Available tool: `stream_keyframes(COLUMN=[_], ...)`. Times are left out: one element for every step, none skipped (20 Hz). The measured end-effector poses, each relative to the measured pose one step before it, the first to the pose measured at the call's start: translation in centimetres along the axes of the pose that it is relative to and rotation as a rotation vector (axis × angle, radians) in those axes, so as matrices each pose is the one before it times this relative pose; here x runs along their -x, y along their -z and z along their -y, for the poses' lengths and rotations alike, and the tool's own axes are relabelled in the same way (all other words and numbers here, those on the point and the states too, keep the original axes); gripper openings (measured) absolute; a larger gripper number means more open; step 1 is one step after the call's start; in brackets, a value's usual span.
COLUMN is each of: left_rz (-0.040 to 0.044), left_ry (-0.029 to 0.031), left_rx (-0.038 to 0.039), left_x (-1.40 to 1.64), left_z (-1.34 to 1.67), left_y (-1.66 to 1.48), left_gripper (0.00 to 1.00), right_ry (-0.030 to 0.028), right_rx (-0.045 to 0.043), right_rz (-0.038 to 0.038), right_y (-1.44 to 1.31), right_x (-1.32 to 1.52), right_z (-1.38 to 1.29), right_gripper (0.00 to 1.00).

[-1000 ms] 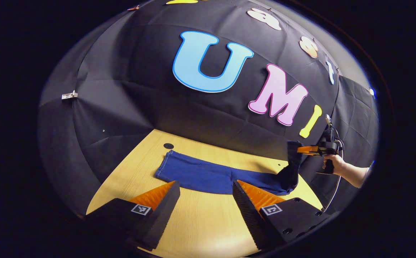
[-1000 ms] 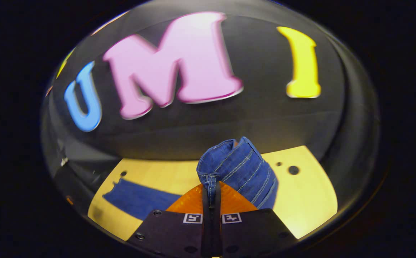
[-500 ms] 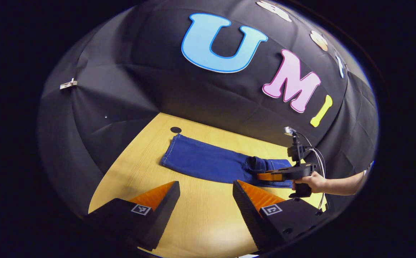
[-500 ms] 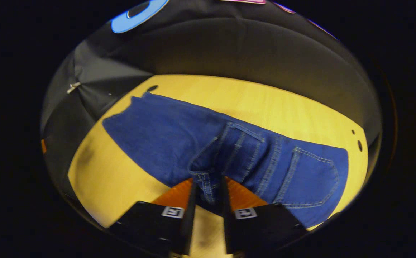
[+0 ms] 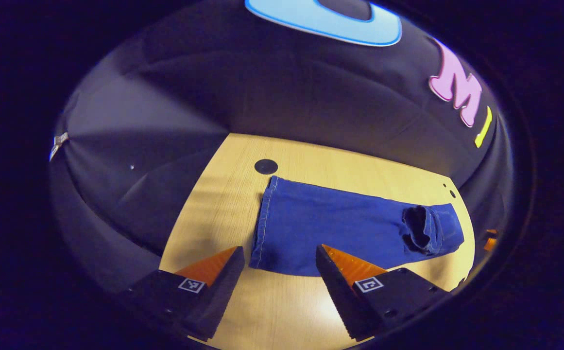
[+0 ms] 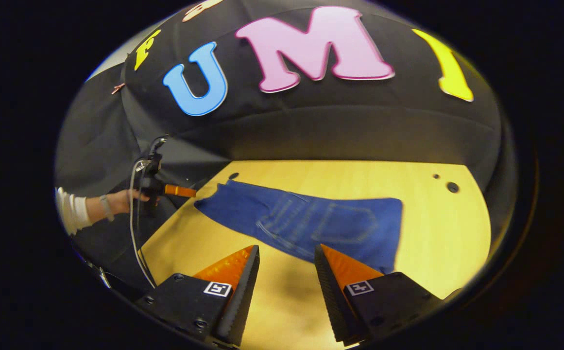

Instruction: Grasp the waist and the cuffs of the jeans and fold them to make the two legs overlap; first hold the waist and fold one-third of the jeans toward the cuffs, then hold the cuffs and fold the remaining one-third in the same direction to finish folding.

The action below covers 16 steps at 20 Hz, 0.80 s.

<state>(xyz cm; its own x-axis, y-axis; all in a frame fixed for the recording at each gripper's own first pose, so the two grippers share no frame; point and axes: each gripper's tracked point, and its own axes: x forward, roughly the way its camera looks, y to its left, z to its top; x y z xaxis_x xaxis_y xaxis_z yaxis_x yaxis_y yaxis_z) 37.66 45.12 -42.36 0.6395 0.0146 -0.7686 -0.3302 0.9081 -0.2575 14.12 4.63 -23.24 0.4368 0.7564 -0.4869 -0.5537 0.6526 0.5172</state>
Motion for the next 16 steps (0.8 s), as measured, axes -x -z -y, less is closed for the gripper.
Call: stream_keyframes(left_rz=[-0.03060,-0.01886,-0.02034,-0.03040,-0.02752,-0.03489,-0.05352,0.05377,-0.06313,0.01483,-0.02654,0.00275,0.00179,-0.00423,0.00463,0.00314], left_ry=[-0.00775,-0.01828,-0.02387,-0.04286,-0.02973,-0.01235,-0.03117,0.01203,0.00207,0.01915,-0.00251,0.02066,0.01218,-0.00184,0.00228,0.01224], left_rx=[0.02572,0.00843,-0.00762,-0.02394,-0.03339,-0.02251,-0.01299,-0.01983,-0.02977,-0.01225,0.00205,-0.01145,-0.01614,-0.01040,0.01555,0.01342], left_x=[-1.538,-1.904,-1.354,-1.135,-1.064,-1.380,-0.315,-0.122,-0.548,0.268,0.319,0.137,0.504,0.164,-0.318,0.482], left_z=[-0.513,-0.332,-0.331,-0.708,-0.371,-0.048,-0.214,0.401,0.236,0.421,0.759,0.976,0.717,0.138,-0.071,0.431], left_y=[-0.270,-0.230,-0.253,0.254,0.270,0.583,0.947,-1.271,1.002,-0.182,0.426,-0.323,-0.240,-0.103,-0.349,-0.062], left_gripper=[0.96,0.96,0.96,0.96,0.96,0.96,0.96,0.96,0.94,0.95,0.91,0.66,0.42,0.29,0.15,0.11], right_ry=[0.05015,0.05187,0.04316,0.02751,0.02149,0.02543,0.01745,0.00946,-0.00328,-0.00475,-0.00871,-0.00512,-0.00993,-0.00921,-0.00704,-0.00222], right_rx=[-0.01087,-0.01755,-0.02888,-0.02983,-0.02207,-0.00916,-0.00376,-0.00455,-0.00909,-0.00581,0.00181,0.00530,0.00632,0.00788,0.00807,0.00734], right_rz=[-0.01161,-0.01064,-0.00535,0.00279,0.00502,0.00153,-0.00350,0.00225,0.00326,0.00194,0.00421,0.00447,0.00029,0.00308,0.00285,0.00011], right_y=[1.378,1.146,0.964,0.598,0.463,0.354,0.444,0.104,0.099,-0.027,-0.205,-0.143,-0.102,-0.036,0.037,0.027], right_x=[2.391,2.068,1.790,1.399,1.104,0.668,0.652,0.350,0.178,0.004,-0.300,-0.128,-0.185,-0.058,0.081,0.047], right_z=[2.416,2.108,1.571,0.995,0.823,0.887,0.685,0.343,-0.027,-0.250,-0.405,-0.447,-0.363,-0.337,-0.332,-0.112], right_gripper=[0.70,0.70,0.70,0.70,0.70,0.70,0.70,0.70,0.70,0.70,0.70,0.70,0.70,0.70,0.70,0.70])
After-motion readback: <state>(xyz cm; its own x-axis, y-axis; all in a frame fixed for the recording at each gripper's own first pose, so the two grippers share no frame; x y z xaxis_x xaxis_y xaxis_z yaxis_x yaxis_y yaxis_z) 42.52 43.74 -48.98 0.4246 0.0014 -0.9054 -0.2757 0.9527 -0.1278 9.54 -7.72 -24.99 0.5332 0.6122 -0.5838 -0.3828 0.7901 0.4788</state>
